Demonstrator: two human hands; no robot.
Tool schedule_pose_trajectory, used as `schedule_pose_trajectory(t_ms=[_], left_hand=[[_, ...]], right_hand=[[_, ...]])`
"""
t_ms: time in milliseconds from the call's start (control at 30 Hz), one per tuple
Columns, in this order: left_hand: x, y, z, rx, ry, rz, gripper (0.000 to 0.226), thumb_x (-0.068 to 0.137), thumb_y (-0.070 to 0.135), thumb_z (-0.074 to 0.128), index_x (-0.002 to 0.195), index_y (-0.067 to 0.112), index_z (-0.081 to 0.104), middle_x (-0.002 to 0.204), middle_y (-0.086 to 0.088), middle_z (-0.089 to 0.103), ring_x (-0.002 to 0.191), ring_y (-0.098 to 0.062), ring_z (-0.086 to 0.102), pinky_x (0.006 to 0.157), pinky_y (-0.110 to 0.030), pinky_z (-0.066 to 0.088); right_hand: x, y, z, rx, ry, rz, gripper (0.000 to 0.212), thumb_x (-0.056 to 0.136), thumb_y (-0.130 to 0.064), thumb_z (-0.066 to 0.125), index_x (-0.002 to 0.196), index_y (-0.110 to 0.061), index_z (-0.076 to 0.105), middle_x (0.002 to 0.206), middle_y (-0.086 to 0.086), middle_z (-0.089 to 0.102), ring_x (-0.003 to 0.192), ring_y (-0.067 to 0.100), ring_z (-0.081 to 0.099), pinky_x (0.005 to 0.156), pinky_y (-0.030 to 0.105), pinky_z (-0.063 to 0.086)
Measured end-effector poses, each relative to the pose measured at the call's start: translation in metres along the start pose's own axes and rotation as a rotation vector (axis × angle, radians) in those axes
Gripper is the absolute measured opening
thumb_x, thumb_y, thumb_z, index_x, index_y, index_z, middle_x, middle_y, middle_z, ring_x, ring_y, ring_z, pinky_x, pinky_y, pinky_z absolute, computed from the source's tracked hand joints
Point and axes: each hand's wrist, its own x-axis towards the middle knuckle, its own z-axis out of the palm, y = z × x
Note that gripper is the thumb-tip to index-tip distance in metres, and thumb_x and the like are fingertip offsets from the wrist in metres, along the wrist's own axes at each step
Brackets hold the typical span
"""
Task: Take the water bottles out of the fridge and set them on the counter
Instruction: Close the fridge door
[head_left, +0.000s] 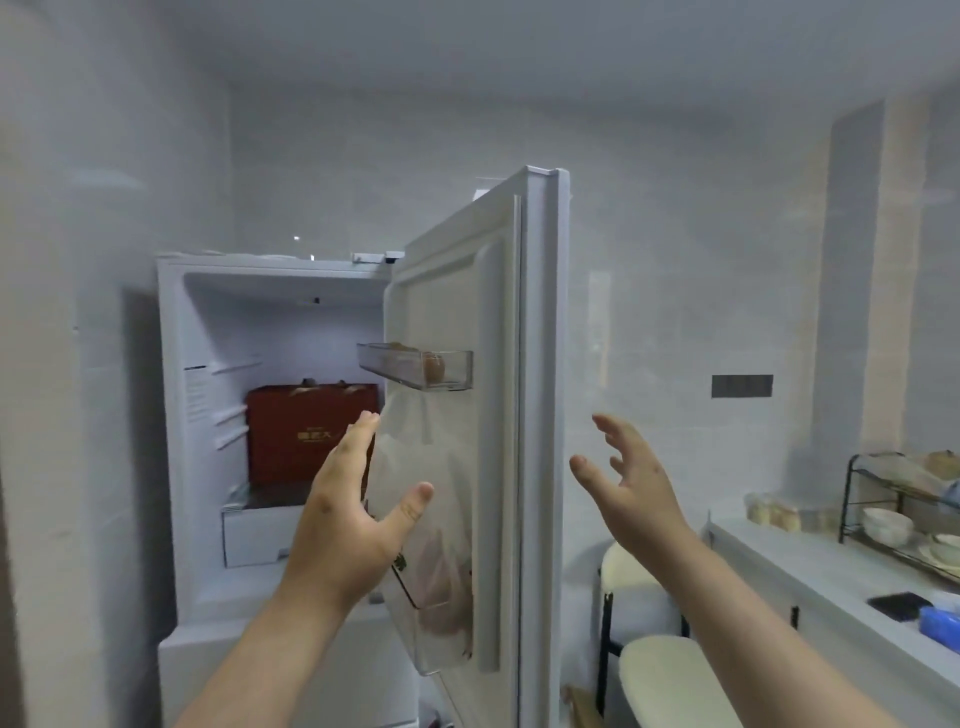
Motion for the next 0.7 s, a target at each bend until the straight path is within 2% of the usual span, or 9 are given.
schedule_pose_trajectory(t_ms=[100, 267, 367, 433, 467, 533, 567, 633, 700], left_hand=[[0.001, -0.003, -0.003, 0.048, 0.027, -0.023, 0.091, 0.072, 0.056, 0.06, 0.151, 0.024, 0.028, 0.156, 0.006, 0.032, 0.14, -0.003, 0.025, 0.114, -0.029, 0.024], [0.001, -0.009, -0.006, 0.094, 0.057, -0.079, 0.087, 0.075, 0.052, 0.062, 0.151, 0.025, 0.029, 0.156, 0.005, 0.031, 0.144, -0.012, 0.026, 0.116, -0.035, 0.026], [0.002, -0.012, -0.007, 0.13, 0.085, -0.098, 0.083, 0.079, 0.043, 0.068, 0.151, 0.024, 0.029, 0.157, 0.004, 0.031, 0.145, -0.015, 0.028, 0.115, -0.037, 0.028], [0.003, -0.016, -0.007, 0.155, 0.099, -0.11, 0.081, 0.082, 0.036, 0.072, 0.15, 0.025, 0.03, 0.157, 0.003, 0.033, 0.145, -0.016, 0.029, 0.116, -0.04, 0.03], [0.003, -0.018, -0.006, 0.167, 0.106, -0.113, 0.081, 0.082, 0.035, 0.072, 0.15, 0.025, 0.03, 0.157, 0.002, 0.033, 0.144, -0.016, 0.03, 0.115, -0.042, 0.031], [0.002, -0.021, -0.005, 0.187, 0.114, -0.112, 0.081, 0.081, 0.036, 0.073, 0.15, 0.024, 0.031, 0.156, 0.002, 0.034, 0.144, -0.017, 0.031, 0.115, -0.044, 0.032], [0.001, -0.022, -0.005, 0.197, 0.112, -0.109, 0.082, 0.081, 0.037, 0.073, 0.15, 0.025, 0.03, 0.156, 0.002, 0.034, 0.144, -0.017, 0.031, 0.114, -0.045, 0.033], [0.002, -0.024, -0.006, 0.211, 0.104, -0.088, 0.082, 0.081, 0.042, 0.07, 0.15, 0.03, 0.027, 0.157, 0.004, 0.032, 0.144, -0.015, 0.03, 0.115, -0.046, 0.032], [0.004, -0.026, -0.009, 0.225, 0.094, -0.045, 0.08, 0.081, 0.054, 0.064, 0.147, 0.042, 0.02, 0.158, 0.009, 0.027, 0.145, -0.012, 0.025, 0.116, -0.042, 0.029]], right_hand=[[0.012, 0.008, 0.01, 0.031, -0.031, -0.014, 0.059, 0.09, -0.04, 0.063, 0.143, -0.026, 0.042, 0.138, -0.015, 0.043, 0.134, 0.013, 0.043, 0.113, 0.04, 0.037], [0.021, 0.009, 0.026, 0.198, -0.138, 0.005, 0.07, 0.08, -0.054, 0.057, 0.143, -0.029, 0.041, 0.144, -0.008, 0.047, 0.131, 0.011, 0.047, 0.108, 0.038, 0.042], [0.02, 0.01, 0.034, 0.309, -0.168, -0.008, 0.077, 0.073, -0.059, 0.056, 0.143, -0.029, 0.041, 0.141, -0.004, 0.052, 0.126, 0.013, 0.053, 0.103, 0.037, 0.047], [0.015, 0.006, 0.039, 0.362, -0.181, -0.05, 0.072, 0.074, -0.055, 0.056, 0.14, -0.031, 0.042, 0.135, -0.014, 0.054, 0.121, 0.003, 0.054, 0.092, 0.02, 0.05], [0.013, 0.003, 0.042, 0.378, -0.192, -0.08, 0.061, 0.077, -0.05, 0.057, 0.135, -0.036, 0.044, 0.129, -0.023, 0.055, 0.117, -0.004, 0.055, 0.085, 0.013, 0.049], [0.012, -0.004, 0.048, 0.371, -0.237, -0.132, 0.042, 0.084, -0.034, 0.055, 0.124, -0.045, 0.044, 0.116, -0.037, 0.057, 0.108, -0.012, 0.056, 0.078, 0.008, 0.047], [0.013, -0.007, 0.053, 0.359, -0.264, -0.161, 0.04, 0.086, -0.031, 0.053, 0.122, -0.047, 0.044, 0.116, -0.04, 0.056, 0.108, -0.011, 0.056, 0.079, 0.01, 0.048], [0.018, -0.013, 0.066, 0.323, -0.301, -0.221, 0.043, 0.09, -0.036, 0.051, 0.131, -0.047, 0.044, 0.127, -0.033, 0.054, 0.113, -0.003, 0.057, 0.087, 0.021, 0.052], [0.026, -0.02, 0.084, 0.274, -0.343, -0.295, 0.053, 0.093, -0.042, 0.047, 0.144, -0.051, 0.032, 0.142, -0.032, 0.043, 0.124, 0.0, 0.052, 0.098, 0.028, 0.049]])
